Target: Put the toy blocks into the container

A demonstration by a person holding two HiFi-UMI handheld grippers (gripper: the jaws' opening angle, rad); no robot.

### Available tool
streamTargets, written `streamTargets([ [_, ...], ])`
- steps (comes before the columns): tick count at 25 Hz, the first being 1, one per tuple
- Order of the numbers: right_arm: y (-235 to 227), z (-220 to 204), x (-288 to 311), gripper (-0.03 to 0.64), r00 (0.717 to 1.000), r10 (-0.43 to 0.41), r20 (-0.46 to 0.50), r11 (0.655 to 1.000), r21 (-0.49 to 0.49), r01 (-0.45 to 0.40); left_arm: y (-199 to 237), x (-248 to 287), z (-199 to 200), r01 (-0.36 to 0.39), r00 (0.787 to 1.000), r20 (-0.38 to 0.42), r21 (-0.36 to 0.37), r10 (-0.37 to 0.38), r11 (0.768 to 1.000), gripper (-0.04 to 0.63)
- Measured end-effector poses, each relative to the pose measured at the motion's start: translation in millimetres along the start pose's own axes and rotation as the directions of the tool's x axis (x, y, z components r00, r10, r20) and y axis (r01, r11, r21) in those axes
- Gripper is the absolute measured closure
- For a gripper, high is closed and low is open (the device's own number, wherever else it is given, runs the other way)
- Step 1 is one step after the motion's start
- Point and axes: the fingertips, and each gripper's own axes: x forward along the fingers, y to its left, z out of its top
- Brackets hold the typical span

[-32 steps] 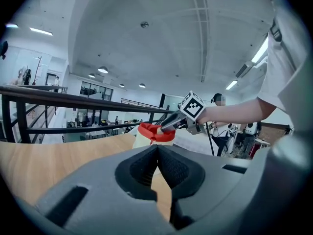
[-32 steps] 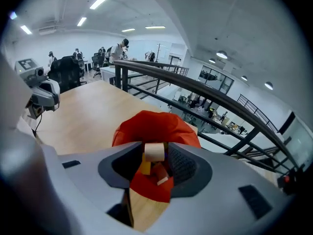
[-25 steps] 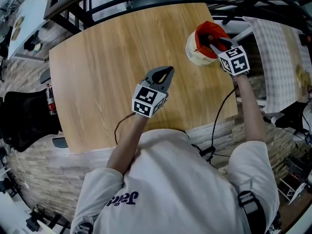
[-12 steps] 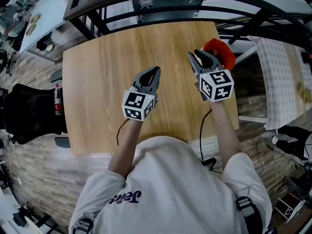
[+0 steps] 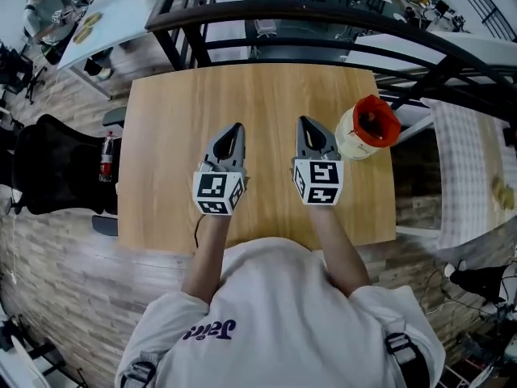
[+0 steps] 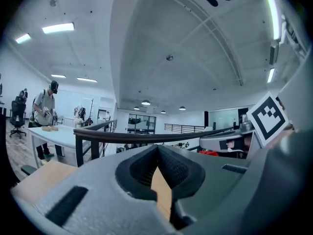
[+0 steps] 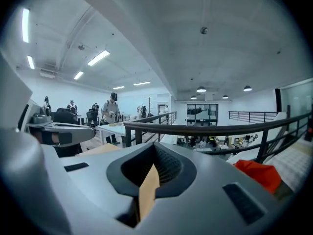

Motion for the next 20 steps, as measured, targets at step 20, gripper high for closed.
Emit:
streamTargets([
  [20, 52.5, -28.8, -61.6, 0.601, 0.994, 0.104, -0.024, 0.994, 0.035, -0.103, -25.2, -58.1, -13.0, -0.034, 0.999, 0.013, -0.031, 0.034, 0.999, 0.583],
])
